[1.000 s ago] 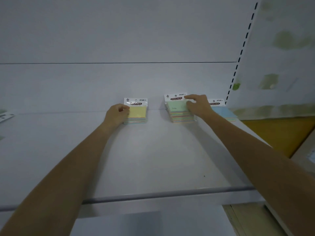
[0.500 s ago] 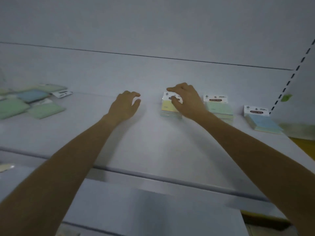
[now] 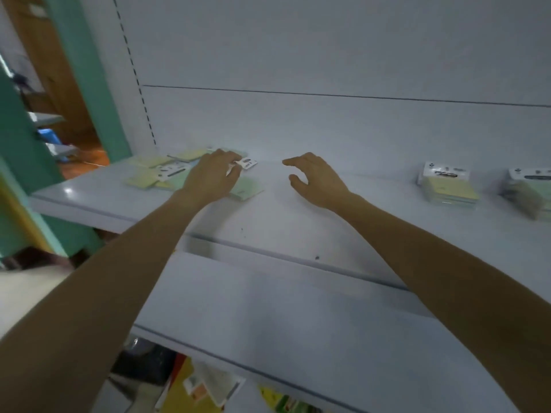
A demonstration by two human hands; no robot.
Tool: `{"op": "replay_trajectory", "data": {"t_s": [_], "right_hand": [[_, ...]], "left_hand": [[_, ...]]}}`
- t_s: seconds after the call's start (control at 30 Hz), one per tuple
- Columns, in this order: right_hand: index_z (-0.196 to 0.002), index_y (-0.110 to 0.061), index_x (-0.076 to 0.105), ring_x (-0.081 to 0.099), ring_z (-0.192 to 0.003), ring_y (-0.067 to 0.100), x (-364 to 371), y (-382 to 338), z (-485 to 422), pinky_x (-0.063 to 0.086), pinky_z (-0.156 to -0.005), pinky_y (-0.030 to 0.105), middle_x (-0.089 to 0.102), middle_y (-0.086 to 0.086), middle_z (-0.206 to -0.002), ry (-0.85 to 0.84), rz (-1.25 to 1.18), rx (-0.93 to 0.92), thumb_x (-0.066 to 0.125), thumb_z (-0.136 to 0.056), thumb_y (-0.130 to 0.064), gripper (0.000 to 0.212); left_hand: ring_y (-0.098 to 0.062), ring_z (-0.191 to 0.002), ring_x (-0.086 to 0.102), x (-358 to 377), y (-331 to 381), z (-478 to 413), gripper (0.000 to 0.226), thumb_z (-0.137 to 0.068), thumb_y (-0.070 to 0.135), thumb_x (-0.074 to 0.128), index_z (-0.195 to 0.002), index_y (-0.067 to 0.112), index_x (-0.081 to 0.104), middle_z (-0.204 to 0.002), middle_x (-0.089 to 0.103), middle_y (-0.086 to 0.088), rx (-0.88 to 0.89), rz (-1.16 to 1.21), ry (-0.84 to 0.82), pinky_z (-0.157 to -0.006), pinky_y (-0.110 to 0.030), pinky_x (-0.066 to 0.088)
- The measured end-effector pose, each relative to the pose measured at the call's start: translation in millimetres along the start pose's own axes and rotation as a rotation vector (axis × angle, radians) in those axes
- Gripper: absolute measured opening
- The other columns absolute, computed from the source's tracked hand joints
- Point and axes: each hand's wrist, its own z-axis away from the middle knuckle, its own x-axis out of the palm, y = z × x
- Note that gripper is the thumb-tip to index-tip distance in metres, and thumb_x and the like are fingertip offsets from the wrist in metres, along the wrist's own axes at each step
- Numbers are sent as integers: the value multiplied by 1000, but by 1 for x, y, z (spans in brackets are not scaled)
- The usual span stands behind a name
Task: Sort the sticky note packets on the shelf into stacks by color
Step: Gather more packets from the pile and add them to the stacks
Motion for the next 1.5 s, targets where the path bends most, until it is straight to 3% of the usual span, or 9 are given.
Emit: {"op": "replay_trajectory", "data": {"t_s": [0.67, 0.87, 1.07, 1.2, 1.33, 1.4, 1.5], "right_hand": [[-132, -20, 45, 50, -115, 29, 81, -4, -142, 40, -100, 37, 48, 15, -128, -71, -76, 123, 47, -92, -24, 40], [-133, -23, 44, 47, -119, 27, 98, -10, -162, 39, -102, 38, 46, 13, -129, -193, -82, 161, 57, -86, -39, 51], [-134, -23, 41, 42, -125, 26, 107, -16, -173, 37, -101, 36, 42, 11, -135, -210, -14, 228, 61, -83, -39, 57], [-134, -22, 42, 41, -127, 26, 107, -7, -173, 37, -104, 37, 43, 10, -136, -196, -11, 321, 63, -82, -36, 58], [-133, -19, 43, 48, -119, 28, 103, 3, -166, 40, -100, 36, 45, 13, -132, -144, -40, 425, 63, -83, -34, 56], [-135, -15, 41, 50, -116, 29, 101, 5, -161, 39, -97, 34, 44, 15, -131, -128, -58, 455, 63, -83, -30, 58], [-135, -16, 40, 53, -102, 24, 98, 7, -154, 37, -87, 26, 46, 14, -131, -136, -61, 464, 64, -83, -30, 59]], "left_hand": [[-31, -125, 44, 9, -122, -102, 35, -95, 26, 40, -127, 18, 50, -132, 51, -8, -9, -65, -78, -105, -45, 37], [-30, -129, 40, 26, -140, -142, 37, -96, 20, 41, -132, 16, 46, -139, 46, -11, 59, -10, -204, -109, -42, 33], [-25, -139, 31, 38, -143, -174, 42, -98, 28, 36, -137, 15, 41, -151, 34, -10, 134, -15, -424, -116, -35, 22], [-30, -107, 55, 42, -142, -182, 32, -96, 22, 38, -111, 4, 61, -120, 60, -17, 205, 18, -439, -90, -36, 41], [-29, -90, 56, 46, -142, -191, 26, -92, 20, 50, -108, 3, 61, -102, 59, -16, 253, 70, -450, -76, -31, 39], [-28, -97, 55, 47, -141, -194, 33, -92, 22, 51, -120, 5, 55, -114, 59, -17, 262, 88, -519, -81, -30, 40], [-25, -127, 45, 46, -139, -198, 44, -94, 26, 46, -135, 11, 41, -142, 44, -10, 277, 43, -628, -103, -31, 34]]}}
